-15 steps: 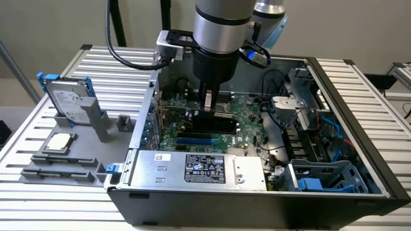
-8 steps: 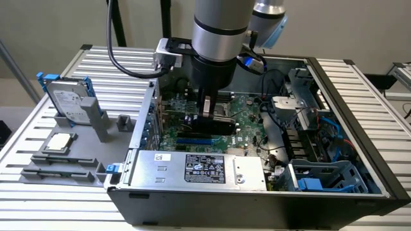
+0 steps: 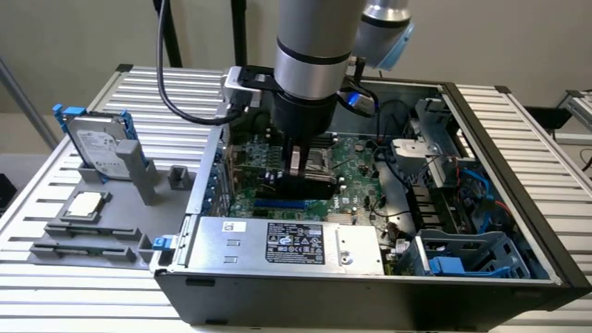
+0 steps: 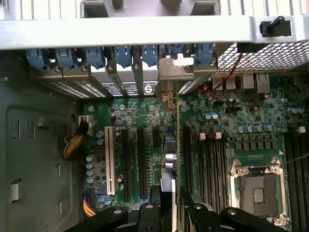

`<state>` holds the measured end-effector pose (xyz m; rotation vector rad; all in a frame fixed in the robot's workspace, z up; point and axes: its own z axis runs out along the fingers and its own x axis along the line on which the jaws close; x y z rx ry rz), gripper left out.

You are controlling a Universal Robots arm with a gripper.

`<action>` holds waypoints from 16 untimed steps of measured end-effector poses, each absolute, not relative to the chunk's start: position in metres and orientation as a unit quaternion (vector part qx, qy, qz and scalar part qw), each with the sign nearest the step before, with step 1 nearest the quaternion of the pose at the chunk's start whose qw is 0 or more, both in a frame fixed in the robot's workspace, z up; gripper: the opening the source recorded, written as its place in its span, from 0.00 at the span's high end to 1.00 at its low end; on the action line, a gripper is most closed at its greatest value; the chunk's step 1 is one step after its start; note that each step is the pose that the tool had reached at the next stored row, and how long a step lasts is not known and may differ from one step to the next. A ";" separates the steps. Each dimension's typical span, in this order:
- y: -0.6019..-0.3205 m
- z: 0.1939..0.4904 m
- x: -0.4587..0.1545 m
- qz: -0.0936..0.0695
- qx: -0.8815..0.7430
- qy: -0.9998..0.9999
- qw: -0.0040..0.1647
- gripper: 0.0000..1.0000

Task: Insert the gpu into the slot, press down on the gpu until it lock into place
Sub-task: 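Insert the gpu into the slot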

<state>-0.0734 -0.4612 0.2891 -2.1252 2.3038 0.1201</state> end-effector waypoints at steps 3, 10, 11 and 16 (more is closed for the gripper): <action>-0.461 0.284 -0.076 0.037 -0.678 0.734 0.004 0.74; -0.460 0.276 -0.078 0.036 -0.679 0.734 0.005 0.74; -0.460 0.276 -0.078 0.036 -0.679 0.734 0.005 0.74; -0.460 0.275 -0.078 0.036 -0.679 0.734 0.005 0.74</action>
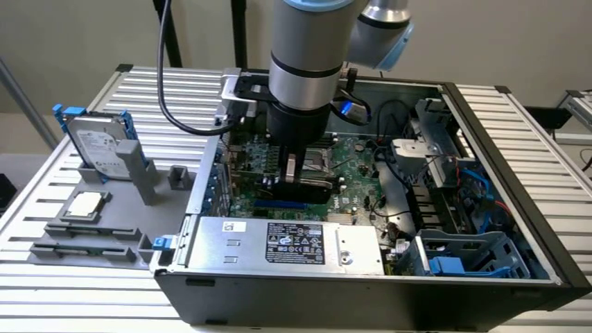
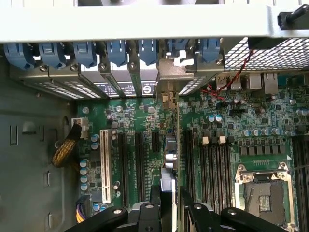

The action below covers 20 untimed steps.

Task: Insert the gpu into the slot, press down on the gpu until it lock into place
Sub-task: 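Insert the gpu into the slot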

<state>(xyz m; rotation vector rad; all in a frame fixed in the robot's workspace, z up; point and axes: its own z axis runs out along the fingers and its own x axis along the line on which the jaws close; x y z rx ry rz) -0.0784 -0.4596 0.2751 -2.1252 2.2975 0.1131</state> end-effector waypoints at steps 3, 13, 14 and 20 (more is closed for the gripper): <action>-0.460 0.275 -0.079 0.037 -0.679 0.734 0.004 0.74; -0.458 0.274 -0.082 0.038 -0.679 0.733 0.003 0.74; -0.458 0.274 -0.082 0.038 -0.679 0.733 0.003 0.74; -0.457 0.272 -0.084 0.038 -0.679 0.733 0.003 0.74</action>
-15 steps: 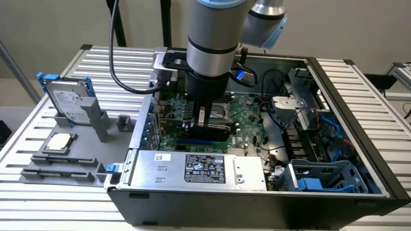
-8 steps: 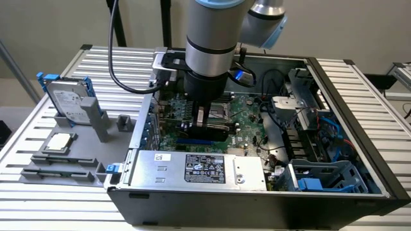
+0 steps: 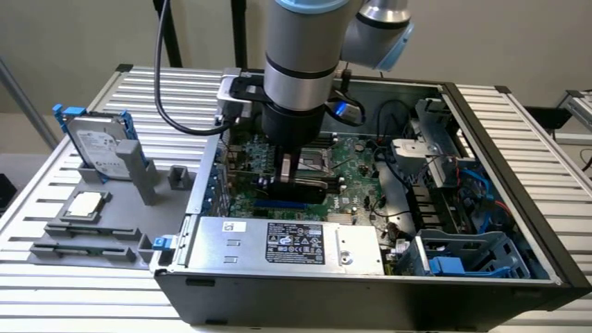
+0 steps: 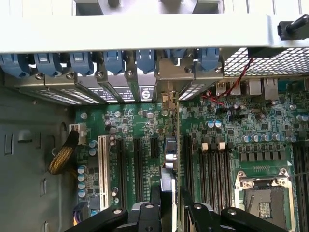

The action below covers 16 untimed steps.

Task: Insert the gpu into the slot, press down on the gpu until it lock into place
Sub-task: 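Insert the gpu into the slot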

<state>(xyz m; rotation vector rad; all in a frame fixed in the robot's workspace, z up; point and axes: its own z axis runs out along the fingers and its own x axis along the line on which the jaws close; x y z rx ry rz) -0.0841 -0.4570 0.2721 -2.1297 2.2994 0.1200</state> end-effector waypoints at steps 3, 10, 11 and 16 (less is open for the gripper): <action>-0.457 0.271 -0.085 0.038 -0.679 0.733 0.003 0.74; -0.456 0.271 -0.085 0.038 -0.681 0.732 0.002 0.74; -0.456 0.271 -0.085 0.038 -0.682 0.731 0.002 0.74; -0.454 0.271 -0.085 0.037 -0.686 0.727 0.001 0.74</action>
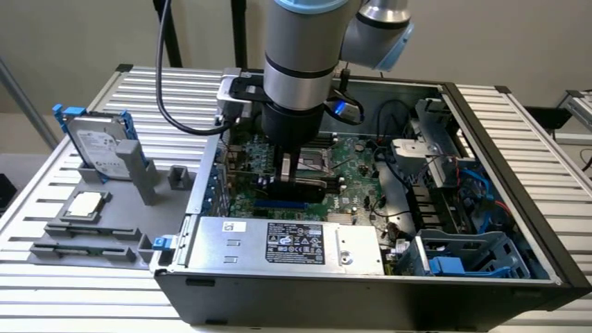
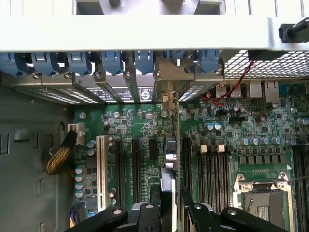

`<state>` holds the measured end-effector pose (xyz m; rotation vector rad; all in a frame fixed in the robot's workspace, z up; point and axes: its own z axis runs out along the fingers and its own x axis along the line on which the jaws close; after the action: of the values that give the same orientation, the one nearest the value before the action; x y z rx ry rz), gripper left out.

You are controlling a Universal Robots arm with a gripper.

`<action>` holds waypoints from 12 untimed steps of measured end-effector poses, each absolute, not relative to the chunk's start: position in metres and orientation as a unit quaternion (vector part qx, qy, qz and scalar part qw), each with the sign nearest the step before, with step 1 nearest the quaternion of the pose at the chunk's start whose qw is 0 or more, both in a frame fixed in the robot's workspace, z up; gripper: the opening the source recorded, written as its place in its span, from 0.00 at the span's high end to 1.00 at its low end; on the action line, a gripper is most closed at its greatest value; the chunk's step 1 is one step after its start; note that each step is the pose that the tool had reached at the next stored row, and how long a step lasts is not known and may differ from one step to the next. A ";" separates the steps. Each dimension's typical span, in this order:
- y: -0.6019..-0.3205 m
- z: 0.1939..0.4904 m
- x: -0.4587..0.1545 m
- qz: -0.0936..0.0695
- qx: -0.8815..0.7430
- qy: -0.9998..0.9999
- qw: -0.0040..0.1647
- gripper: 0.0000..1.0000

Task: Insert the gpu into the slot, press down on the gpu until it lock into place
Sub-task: 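Insert the gpu into the slot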

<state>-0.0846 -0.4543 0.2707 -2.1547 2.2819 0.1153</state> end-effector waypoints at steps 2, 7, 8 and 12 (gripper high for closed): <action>-0.454 0.270 -0.085 0.035 -0.687 0.726 -0.002 0.74; -0.454 0.269 -0.084 0.032 -0.689 0.724 -0.004 0.74; -0.454 0.269 -0.084 0.032 -0.690 0.724 -0.004 0.74; -0.454 0.268 -0.083 0.032 -0.691 0.722 -0.004 0.74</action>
<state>-0.0831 -0.4539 0.2678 -2.1764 2.2736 0.1022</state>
